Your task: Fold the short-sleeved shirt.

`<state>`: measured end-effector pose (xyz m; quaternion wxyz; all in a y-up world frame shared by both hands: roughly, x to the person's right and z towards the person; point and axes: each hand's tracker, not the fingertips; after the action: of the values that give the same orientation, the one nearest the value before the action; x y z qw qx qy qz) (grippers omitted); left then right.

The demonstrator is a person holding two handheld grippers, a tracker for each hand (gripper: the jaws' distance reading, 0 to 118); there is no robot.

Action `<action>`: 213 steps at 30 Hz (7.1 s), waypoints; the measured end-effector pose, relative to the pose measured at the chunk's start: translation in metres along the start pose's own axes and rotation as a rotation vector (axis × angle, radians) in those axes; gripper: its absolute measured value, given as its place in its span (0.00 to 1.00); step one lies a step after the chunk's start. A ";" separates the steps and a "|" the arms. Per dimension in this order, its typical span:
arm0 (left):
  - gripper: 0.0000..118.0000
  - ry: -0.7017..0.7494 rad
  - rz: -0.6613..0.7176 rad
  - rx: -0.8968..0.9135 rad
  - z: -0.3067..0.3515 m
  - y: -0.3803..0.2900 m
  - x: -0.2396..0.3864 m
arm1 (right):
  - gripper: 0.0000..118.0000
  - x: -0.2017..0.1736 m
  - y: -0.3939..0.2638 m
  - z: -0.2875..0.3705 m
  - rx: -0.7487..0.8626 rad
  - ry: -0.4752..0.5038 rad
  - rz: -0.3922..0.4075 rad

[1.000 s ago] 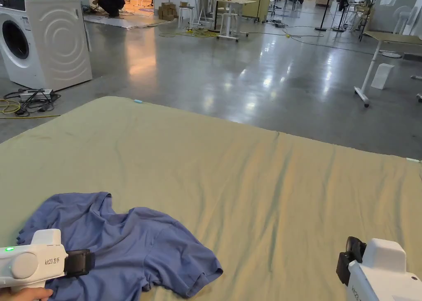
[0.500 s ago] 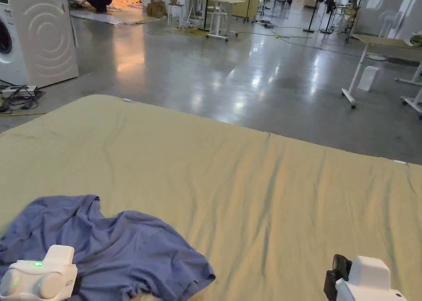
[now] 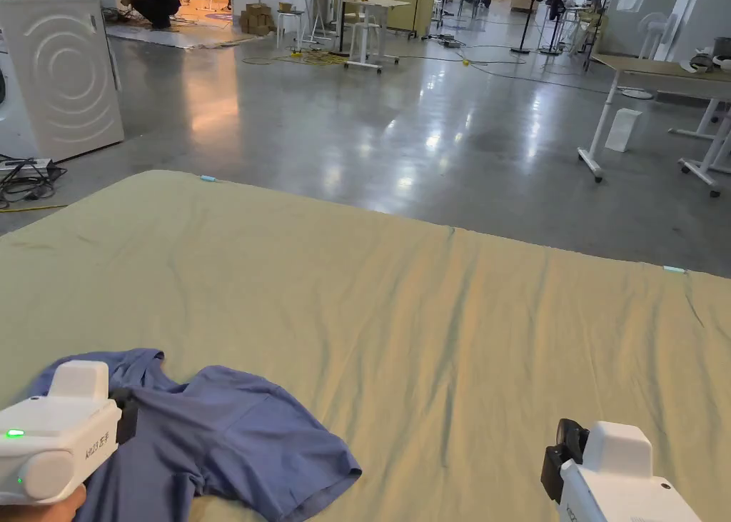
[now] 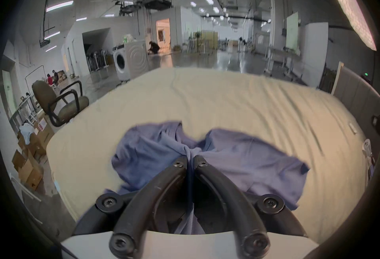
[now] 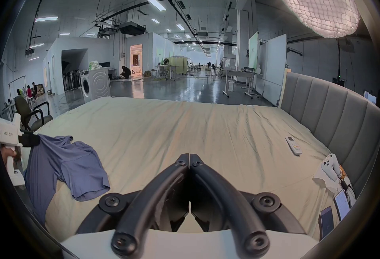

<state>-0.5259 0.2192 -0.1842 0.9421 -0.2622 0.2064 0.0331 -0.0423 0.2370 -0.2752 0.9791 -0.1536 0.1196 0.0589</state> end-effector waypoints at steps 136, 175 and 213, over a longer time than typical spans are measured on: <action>0.05 -0.280 -0.168 -0.309 -0.010 -0.047 0.182 | 0.05 0.142 -0.125 -0.061 -0.671 0.046 -0.067; 0.05 -0.176 -0.064 0.174 0.024 0.266 0.140 | 0.04 0.183 0.233 -0.019 0.166 -0.167 0.072; 0.05 -0.236 -0.072 0.128 0.002 0.218 0.150 | 0.04 0.175 0.217 -0.016 0.217 -0.245 0.199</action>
<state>-0.4260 0.4004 -0.3483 0.9752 -0.2032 0.0866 0.0166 0.0903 0.4514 -0.3961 0.9865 -0.0261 0.0196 0.1602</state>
